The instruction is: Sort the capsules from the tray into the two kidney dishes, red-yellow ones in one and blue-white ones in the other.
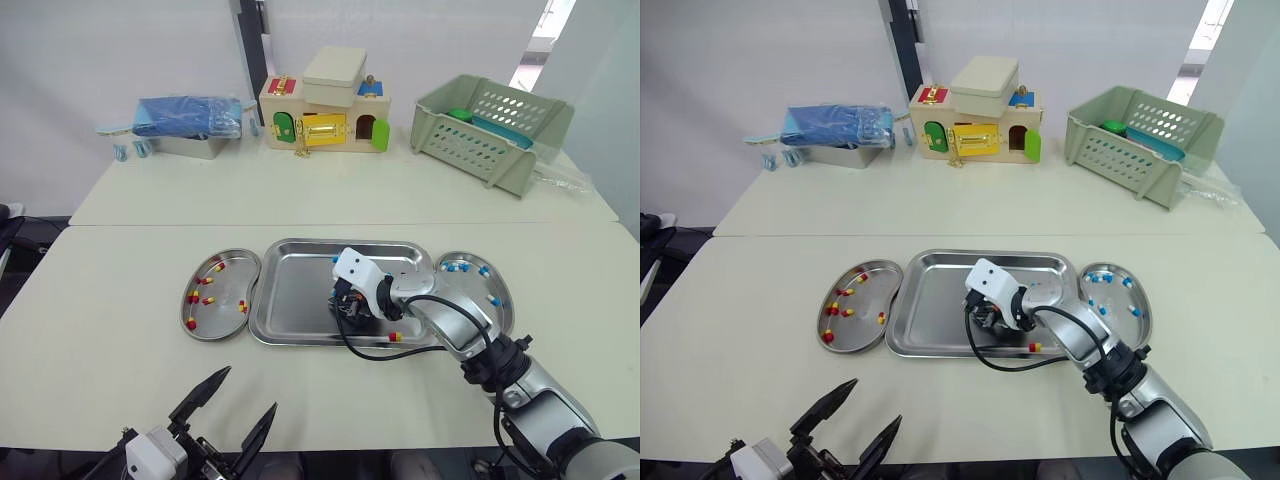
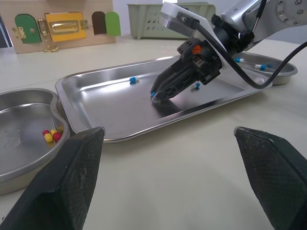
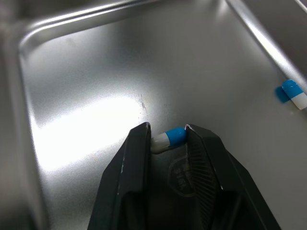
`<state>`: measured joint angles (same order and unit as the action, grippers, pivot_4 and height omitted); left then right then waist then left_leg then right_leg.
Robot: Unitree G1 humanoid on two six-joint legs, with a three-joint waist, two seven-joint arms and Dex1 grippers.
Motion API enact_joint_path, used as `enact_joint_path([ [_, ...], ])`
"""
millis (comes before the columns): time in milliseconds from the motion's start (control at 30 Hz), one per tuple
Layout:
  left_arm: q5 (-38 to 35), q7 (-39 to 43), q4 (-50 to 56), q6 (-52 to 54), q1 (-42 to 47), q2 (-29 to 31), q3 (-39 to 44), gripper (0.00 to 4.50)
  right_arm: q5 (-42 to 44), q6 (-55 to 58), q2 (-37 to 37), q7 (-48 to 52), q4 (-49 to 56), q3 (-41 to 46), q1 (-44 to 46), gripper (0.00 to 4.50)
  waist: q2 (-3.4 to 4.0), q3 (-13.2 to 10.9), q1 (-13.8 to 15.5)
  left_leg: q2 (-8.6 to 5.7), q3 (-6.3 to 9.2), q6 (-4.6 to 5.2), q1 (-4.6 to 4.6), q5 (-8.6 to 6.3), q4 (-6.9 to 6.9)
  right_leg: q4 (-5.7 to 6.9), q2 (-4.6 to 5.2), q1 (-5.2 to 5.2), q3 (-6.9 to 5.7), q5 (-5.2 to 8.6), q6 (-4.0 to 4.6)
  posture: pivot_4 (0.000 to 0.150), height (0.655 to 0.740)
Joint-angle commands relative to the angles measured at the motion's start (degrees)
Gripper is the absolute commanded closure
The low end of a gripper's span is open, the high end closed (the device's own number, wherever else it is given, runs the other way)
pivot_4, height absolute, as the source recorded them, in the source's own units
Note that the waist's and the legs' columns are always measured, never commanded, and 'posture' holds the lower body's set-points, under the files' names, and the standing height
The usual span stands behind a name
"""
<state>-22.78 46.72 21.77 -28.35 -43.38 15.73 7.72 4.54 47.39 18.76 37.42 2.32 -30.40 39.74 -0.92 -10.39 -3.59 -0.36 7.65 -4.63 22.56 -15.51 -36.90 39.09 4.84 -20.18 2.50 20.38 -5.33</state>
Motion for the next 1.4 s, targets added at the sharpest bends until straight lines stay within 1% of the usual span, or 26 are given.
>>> enact_joint_path([
  [33,-1.2,-0.5,0.5,-1.0,-0.2,0.7,0.3,0.00,-0.7,-0.5,-0.4,0.2,-0.4,0.6,-0.6,3.25,0.00,0.0,0.0,0.00,0.00,0.00,0.00,0.00,0.00,0.00,0.00,0.00,0.00,0.00,0.00,0.150,0.7400],
  [100,-1.2,-0.5,0.4,-1.0,-0.1,0.9,0.3,0.00,-0.7,-0.8,-0.6,0.1,-0.5,0.7,-0.6,3.25,0.00,0.0,0.0,0.00,-0.01,0.00,-0.01,0.00,0.00,0.00,-0.01,0.00,0.00,0.00,0.00,0.150,0.7400],
  [167,-1.3,-0.6,0.5,-0.9,-0.1,1.1,0.4,0.00,-0.8,-1.1,-0.6,0.3,-0.5,0.6,-0.7,3.62,0.00,0.0,0.0,0.00,0.00,0.00,-0.01,0.00,0.00,0.00,-0.01,0.00,0.00,0.00,0.00,0.150,0.7400],
  [200,-1.3,-0.6,0.5,-0.8,-0.1,1.2,0.4,0.00,-0.9,-1.1,-0.7,0.4,-0.5,0.5,-0.8,3.70,0.00,0.0,0.0,0.00,0.01,0.00,-0.01,0.00,0.00,0.00,-0.01,0.00,0.00,0.00,0.00,0.150,0.7400],
  [800,-2.0,-1.6,2.1,0.1,-0.5,3.0,0.3,0.00,-1.6,-1.9,-0.9,0.9,-0.1,1.3,-1.4,3.70,0.00,0.0,0.1,0.01,0.01,0.00,0.00,0.00,0.00,0.00,-0.01,-0.01,0.00,0.00,0.00,0.150,0.7400],
  [867,-2.0,-1.9,2.5,0.4,-0.6,3.1,0.2,0.00,-1.8,-2.0,-0.8,0.9,-0.1,1.2,-1.5,4.08,0.00,0.0,0.1,0.01,0.01,0.00,0.00,0.00,0.00,0.00,-0.01,-0.01,0.00,0.00,0.00,0.150,0.7400],
  [900,-2.0,-1.9,2.6,0.5,-0.6,3.2,0.2,0.00,-1.8,-2.1,-0.7,1.2,-0.1,0.9,-1.5,4.19,0.00,0.0,0.1,0.01,0.00,0.00,0.00,0.00,0.00,0.00,-0.01,-0.01,0.00,0.00,0.00,0.150,0.7400],
  [933,-2.0,-2.0,2.6,0.5,-0.6,3.2,0.2,0.00,-1.9,-2.2,-0.6,1.3,0.0,0.8,-1.6,4.44,0.00,0.0,0.1,0.01,0.00,0.00,0.00,0.00,0.00,0.00,-0.01,-0.01,0.00,0.00,0.00,0.150,0.7400],
  [1300,-2.5,-1.6,1.7,0.0,-0.9,3.9,0.4,0.00,-1.5,-1.9,-1.2,1.5,0.4,1.6,-1.7,4.44,0.00,0.0,0.1,0.01,0.00,0.00,-0.01,0.00,0.01,0.00,-0.01,0.00,0.00,0.00,0.00,0.150,0.7400],
  [1367,-3.0,-0.9,1.3,-0.3,-1.0,4.6,0.9,0.00,0.0,-1.5,-1.5,2.1,1.5,3.2,-1.5,4.44,0.00,0.0,0.1,0.01,0.01,0.00,0.00,0.00,0.01,0.00,-0.01,0.00,0.00,0.00,0.00,0.150,0.7400],
  [1400,-3.4,-0.1,1.4,-0.4,-1.1,5.3,1.3,0.00,2.1,-0.2,-1.4,3.0,3.3,5.4,-1.4,4.44,0.00,0.0,0.2,0.01,0.01,0.00,0.00,0.00,0.01,0.00,-0.01,0.00,0.00,0.00,0.00,0.150,0.7400],
])
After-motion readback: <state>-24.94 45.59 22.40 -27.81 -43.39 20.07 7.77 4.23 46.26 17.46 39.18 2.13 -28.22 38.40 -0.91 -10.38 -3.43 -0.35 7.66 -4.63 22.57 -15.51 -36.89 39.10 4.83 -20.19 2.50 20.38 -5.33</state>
